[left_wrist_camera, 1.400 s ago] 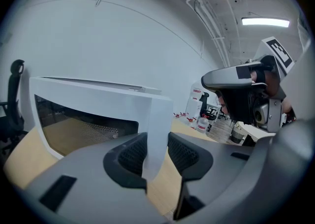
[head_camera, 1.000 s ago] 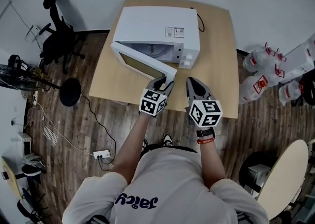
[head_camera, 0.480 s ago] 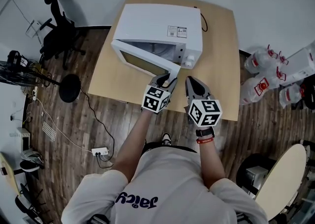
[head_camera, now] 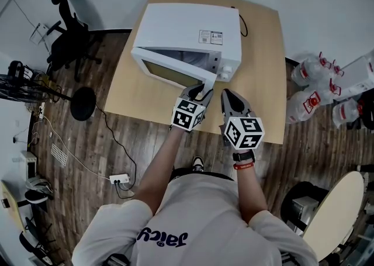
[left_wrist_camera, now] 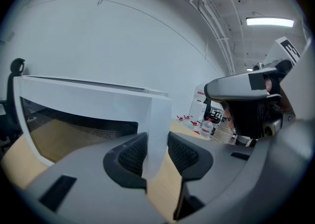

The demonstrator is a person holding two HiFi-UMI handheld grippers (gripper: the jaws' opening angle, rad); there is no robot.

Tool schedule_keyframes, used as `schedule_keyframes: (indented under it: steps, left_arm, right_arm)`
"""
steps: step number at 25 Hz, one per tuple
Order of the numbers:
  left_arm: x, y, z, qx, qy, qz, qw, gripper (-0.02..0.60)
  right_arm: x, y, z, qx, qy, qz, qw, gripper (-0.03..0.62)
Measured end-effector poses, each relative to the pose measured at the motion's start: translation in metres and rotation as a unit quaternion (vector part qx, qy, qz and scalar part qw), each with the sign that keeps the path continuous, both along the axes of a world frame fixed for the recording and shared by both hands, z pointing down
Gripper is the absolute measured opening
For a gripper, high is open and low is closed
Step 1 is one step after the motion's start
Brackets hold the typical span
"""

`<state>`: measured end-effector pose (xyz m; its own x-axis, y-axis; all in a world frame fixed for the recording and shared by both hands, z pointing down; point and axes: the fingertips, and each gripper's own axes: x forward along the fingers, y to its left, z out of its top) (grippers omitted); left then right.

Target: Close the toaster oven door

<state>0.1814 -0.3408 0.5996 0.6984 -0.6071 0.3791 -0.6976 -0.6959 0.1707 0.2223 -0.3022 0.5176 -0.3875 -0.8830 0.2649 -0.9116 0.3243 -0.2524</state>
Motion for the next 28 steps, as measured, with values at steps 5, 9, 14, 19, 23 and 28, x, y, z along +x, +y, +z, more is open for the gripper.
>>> schedule_keyframes:
  steps: [5, 9, 14, 19, 23, 28]
  left_arm:
    - [0.004, -0.008, 0.001, -0.001, -0.002, -0.003, 1.0000, 0.147]
    - [0.008, -0.015, 0.000, -0.003, -0.001, -0.006, 1.0000, 0.147]
    - [0.011, -0.025, 0.001, -0.003, 0.000, -0.004, 1.0000, 0.147]
    - [0.016, -0.036, 0.001, -0.003, 0.001, -0.008, 1.0000, 0.147]
    - [0.020, -0.045, 0.001, -0.007, -0.001, -0.007, 1.0000, 0.146]
    - [0.023, -0.057, 0.000, -0.010, -0.001, -0.007, 0.9999, 0.144]
  right_arm:
    - [-0.001, -0.006, 0.003, -0.001, 0.000, 0.001, 1.000, 0.015]
    - [-0.001, -0.009, 0.002, -0.001, -0.001, 0.002, 1.000, 0.015]
    - [0.004, -0.016, 0.004, -0.002, -0.002, 0.009, 1.000, 0.015]
    - [0.009, -0.020, 0.007, -0.005, -0.003, 0.014, 1.000, 0.015]
    - [0.013, -0.024, 0.007, -0.007, -0.004, 0.017, 1.000, 0.015]
    - [0.018, -0.029, 0.009, -0.011, -0.005, 0.024, 1.000, 0.015]
